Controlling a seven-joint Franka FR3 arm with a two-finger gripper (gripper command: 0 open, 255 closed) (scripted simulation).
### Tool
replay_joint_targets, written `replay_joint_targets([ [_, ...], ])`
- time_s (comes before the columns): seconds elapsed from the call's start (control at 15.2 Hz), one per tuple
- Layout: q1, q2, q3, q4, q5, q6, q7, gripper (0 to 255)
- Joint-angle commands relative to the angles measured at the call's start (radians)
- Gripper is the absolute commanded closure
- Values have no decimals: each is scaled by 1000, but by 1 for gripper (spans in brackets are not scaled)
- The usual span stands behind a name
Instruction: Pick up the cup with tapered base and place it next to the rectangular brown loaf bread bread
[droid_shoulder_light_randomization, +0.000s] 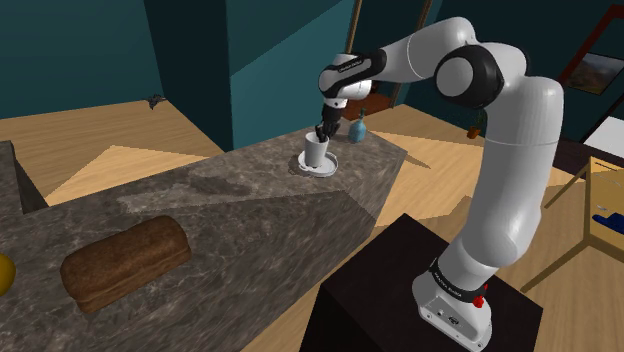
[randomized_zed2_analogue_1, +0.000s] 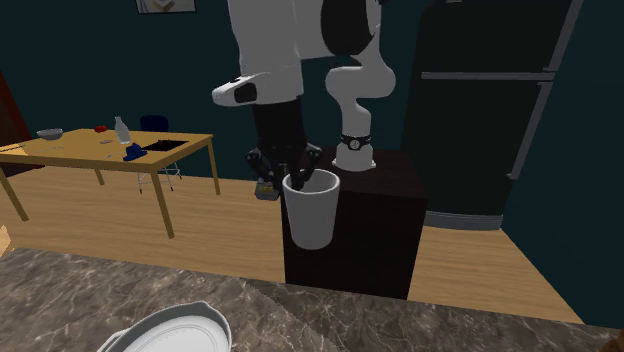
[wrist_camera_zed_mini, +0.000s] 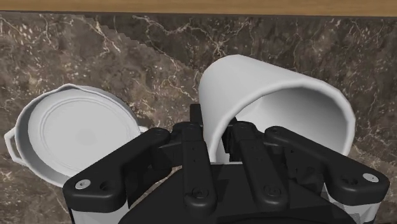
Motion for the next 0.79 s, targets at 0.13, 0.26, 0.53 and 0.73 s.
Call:
replay_joint_targets([
  [0.13,56,-30,21,-42,-10,21,77,255],
  [0.26,87,-43,34,-61,-15,33,121,255],
  [0.53,148,-59,60,-85,-25,52,210,255],
  [0.73,193,-62,81,-91,-32,62,277,255],
])
